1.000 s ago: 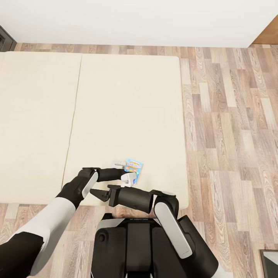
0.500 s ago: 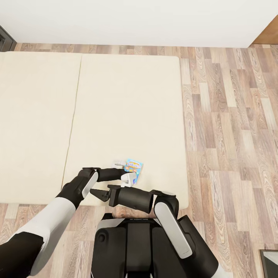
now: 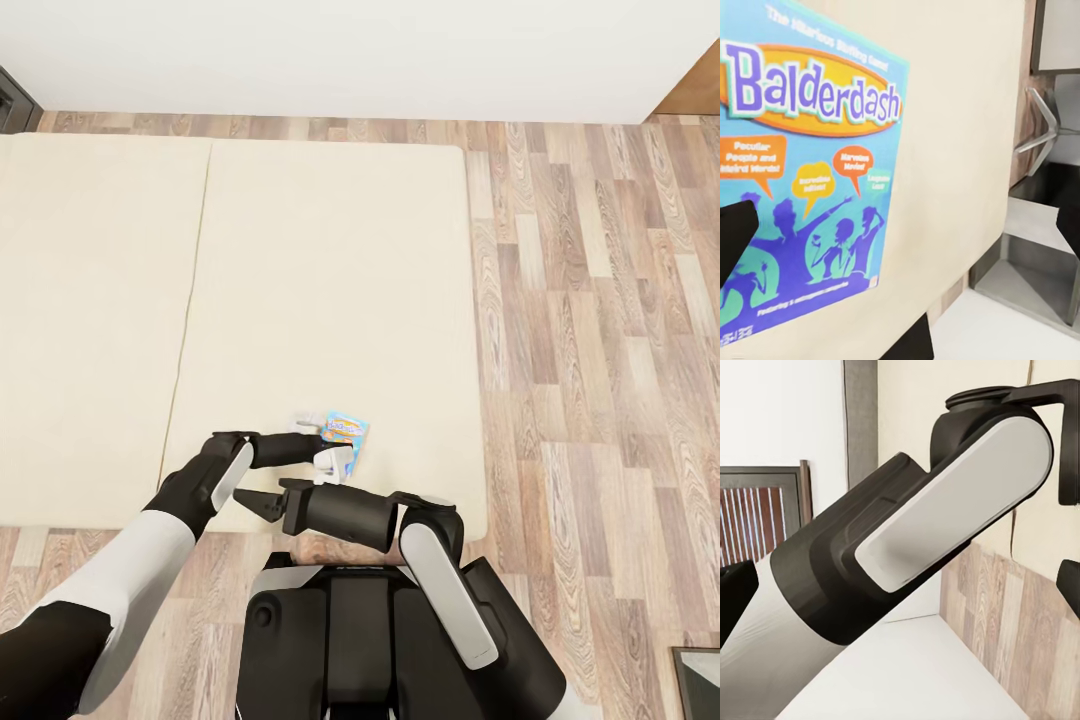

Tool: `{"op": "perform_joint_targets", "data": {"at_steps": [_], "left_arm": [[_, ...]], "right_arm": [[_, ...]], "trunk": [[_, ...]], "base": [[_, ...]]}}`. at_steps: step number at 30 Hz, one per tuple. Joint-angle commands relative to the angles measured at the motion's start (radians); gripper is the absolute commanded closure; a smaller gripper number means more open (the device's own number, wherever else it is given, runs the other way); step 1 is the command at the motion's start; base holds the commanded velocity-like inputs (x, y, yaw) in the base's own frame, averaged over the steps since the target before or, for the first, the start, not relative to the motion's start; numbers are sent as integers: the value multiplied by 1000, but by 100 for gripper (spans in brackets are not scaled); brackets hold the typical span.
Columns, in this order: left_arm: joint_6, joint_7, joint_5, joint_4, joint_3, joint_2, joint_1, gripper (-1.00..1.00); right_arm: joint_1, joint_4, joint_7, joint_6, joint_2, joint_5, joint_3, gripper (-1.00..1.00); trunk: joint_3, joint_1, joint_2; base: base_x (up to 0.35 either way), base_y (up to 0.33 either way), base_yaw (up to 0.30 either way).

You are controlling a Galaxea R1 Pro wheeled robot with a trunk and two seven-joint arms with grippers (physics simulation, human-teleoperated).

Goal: Put all the toys in the child's room - the three board games (two on the bed and one on the table), the two jigsaw puzzles on the table, and the tennis ball on the table - inside the toy box on the table in the child's room.

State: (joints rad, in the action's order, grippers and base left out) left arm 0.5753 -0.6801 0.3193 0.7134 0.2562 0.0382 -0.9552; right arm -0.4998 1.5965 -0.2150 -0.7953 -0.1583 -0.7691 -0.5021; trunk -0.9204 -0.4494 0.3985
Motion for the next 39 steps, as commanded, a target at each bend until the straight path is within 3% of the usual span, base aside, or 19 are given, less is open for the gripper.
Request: {"op": "perform_joint_targets", "data": {"at_steps": [1, 10, 20, 33, 39], "left_arm": [[7, 4, 8, 1, 3, 1, 0, -100], [9, 45, 7, 3, 2, 1, 0, -100], [22, 91, 8, 63, 0, 6, 2, -100], [40, 157, 9, 76, -32, 6, 3, -100], [62, 251, 10, 75, -34, 3, 3, -100]], "right_arm": [[0, 0, -4, -5, 0, 4, 1, -100], [0, 0, -4, -22, 0, 4, 6, -100], [0, 0, -4, -50, 9, 4, 42, -100], [0, 0, -4, -57, 13, 4, 60, -100], [0, 0, -4, -57, 13, 4, 62, -100]], "trunk": [[-1, -1, 2], [-1, -1, 2], [-1, -1, 2], [-1, -1, 2], [-1, -1, 2]], "base": [[0, 0, 0], [0, 0, 0], [0, 0, 0], [0, 0, 0], [0, 0, 0]]}}
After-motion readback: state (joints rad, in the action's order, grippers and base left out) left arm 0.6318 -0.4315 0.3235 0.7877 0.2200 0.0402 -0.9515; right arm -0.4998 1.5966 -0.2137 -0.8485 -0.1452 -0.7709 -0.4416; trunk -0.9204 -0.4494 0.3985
